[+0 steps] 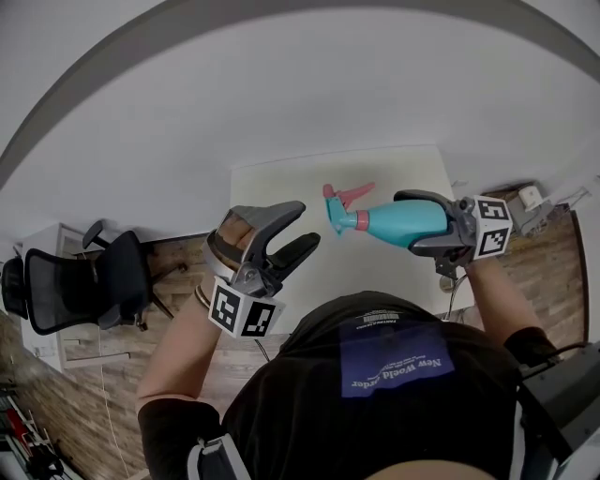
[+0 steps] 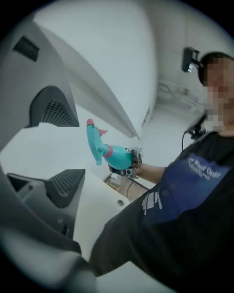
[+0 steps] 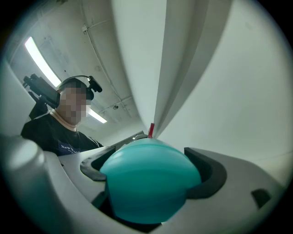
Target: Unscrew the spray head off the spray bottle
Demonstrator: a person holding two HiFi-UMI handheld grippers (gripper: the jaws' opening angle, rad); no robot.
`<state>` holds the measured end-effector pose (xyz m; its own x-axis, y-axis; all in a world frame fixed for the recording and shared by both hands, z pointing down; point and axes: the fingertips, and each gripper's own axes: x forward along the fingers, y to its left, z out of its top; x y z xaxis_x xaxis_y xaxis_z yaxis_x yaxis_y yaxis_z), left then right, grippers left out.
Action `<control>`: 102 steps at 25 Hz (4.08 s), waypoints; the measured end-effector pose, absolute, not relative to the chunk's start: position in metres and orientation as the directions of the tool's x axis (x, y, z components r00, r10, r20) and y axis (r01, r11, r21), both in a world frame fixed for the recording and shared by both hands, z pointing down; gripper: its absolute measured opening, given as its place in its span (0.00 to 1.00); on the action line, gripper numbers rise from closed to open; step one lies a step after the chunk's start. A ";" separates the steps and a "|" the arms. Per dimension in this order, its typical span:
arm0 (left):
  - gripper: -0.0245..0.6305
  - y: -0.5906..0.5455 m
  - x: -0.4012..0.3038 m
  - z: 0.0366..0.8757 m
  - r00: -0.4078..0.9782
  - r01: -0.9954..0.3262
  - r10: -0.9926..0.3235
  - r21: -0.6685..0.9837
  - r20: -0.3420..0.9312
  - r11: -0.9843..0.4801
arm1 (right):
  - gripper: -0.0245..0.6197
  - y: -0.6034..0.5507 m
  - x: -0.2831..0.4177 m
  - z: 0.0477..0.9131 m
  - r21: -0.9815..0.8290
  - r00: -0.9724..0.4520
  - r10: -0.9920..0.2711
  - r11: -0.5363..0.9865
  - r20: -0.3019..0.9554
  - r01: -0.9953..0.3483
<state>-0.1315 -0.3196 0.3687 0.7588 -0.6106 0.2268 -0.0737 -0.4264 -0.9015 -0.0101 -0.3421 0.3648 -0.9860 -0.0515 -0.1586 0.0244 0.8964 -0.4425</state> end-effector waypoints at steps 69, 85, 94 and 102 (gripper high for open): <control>0.26 -0.304 -0.075 0.362 0.970 -0.055 0.042 0.385 0.238 -0.921 | 0.76 -0.326 -0.028 0.359 -0.408 -0.991 0.064 0.907 -0.115 0.105; 0.48 -0.319 -0.113 0.378 0.771 0.091 -0.566 -0.931 0.290 -0.353 | 0.76 -0.346 0.004 0.362 -0.592 -0.966 -0.010 0.792 -0.259 0.150; 0.48 -0.305 -0.085 0.352 0.817 0.225 -0.544 -0.974 0.190 -0.002 | 0.76 -0.343 -0.002 0.361 -0.682 -0.952 0.043 0.688 -0.304 0.249; 0.48 -0.299 -0.070 0.351 0.841 0.227 -0.502 -0.974 0.205 -0.017 | 0.76 -0.340 -0.004 0.363 -0.699 -0.952 0.068 0.664 -0.297 0.266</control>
